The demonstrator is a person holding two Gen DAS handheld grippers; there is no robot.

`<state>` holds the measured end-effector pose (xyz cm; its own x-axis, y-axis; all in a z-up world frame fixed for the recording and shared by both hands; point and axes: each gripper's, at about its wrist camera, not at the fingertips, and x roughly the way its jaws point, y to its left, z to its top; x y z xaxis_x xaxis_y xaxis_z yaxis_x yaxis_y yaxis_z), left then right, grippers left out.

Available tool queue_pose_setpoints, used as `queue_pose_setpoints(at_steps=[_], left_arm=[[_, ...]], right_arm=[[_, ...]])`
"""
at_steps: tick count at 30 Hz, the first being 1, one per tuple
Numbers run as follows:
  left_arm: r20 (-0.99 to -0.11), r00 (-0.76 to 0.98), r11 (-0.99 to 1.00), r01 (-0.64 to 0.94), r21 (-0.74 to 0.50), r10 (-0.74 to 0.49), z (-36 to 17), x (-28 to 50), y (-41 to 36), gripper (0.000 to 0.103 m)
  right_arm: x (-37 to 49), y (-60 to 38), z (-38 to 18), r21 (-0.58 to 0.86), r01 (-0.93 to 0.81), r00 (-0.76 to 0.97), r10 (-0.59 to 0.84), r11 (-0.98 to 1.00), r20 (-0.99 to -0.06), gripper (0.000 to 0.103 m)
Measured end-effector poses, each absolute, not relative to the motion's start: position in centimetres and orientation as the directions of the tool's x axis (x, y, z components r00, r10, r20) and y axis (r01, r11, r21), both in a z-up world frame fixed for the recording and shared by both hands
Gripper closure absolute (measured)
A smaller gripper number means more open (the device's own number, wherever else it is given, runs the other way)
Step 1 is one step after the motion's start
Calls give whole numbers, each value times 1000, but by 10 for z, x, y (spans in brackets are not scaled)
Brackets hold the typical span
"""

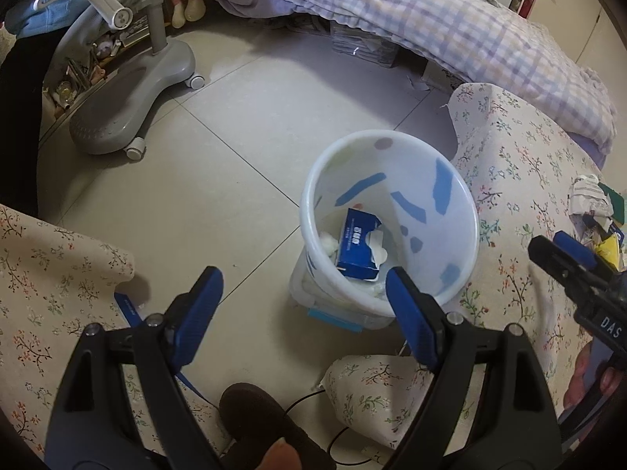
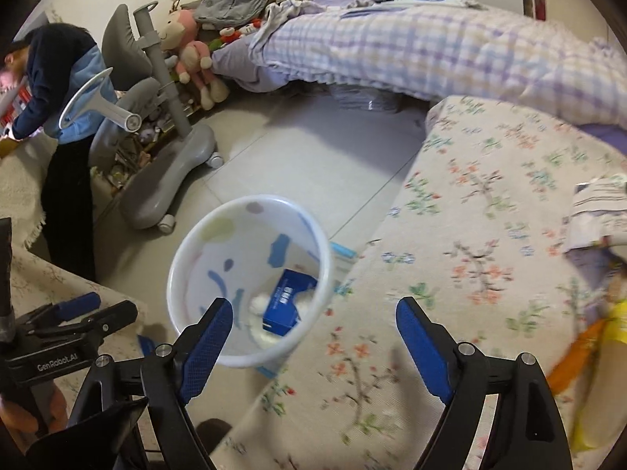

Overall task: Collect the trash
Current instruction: 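Carry the blue box with the right gripper over the wastebasket and release, then return the right gripper to the pile and grasp the yellow paper bag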

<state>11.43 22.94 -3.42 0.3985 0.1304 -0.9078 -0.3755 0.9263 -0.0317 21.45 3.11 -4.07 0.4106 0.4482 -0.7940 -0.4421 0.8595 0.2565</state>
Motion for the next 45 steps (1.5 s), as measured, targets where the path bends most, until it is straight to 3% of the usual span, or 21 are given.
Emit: queue_pose_setpoints(at_steps=[17,24,29,36,37,38,45], left_arm=[[-914,405,953,-285,-100,26,-23,106,190,18],[-909,417,953,-285,-105,25,-19,105,183,18],[-909,417,957,-271,-97,26,-18,106,175,18],[-911,411,965,-251,-79,32,-18,112,158,18],[-912,409,967,-245,-75,33,-18,113,154,18],[-912,408,969,-238,-72,33,-18,114,149,18],[-908,418,981,-180,-70,12,-14,125,111,18]], right_arm=[[190,-82,-4,51,-306,524,213,951,-824,16],[195,-136,6,51,-203,558,158,978,-814,16],[212,-170,-13,63,-112,504,111,992,-856,16],[225,-183,-39,107,-84,434,133,991,-891,17],[227,-185,-42,112,-76,426,134,991,-895,19],[228,-189,-44,122,-69,421,140,990,-896,30],[217,-198,-27,208,-107,437,234,972,-868,32]])
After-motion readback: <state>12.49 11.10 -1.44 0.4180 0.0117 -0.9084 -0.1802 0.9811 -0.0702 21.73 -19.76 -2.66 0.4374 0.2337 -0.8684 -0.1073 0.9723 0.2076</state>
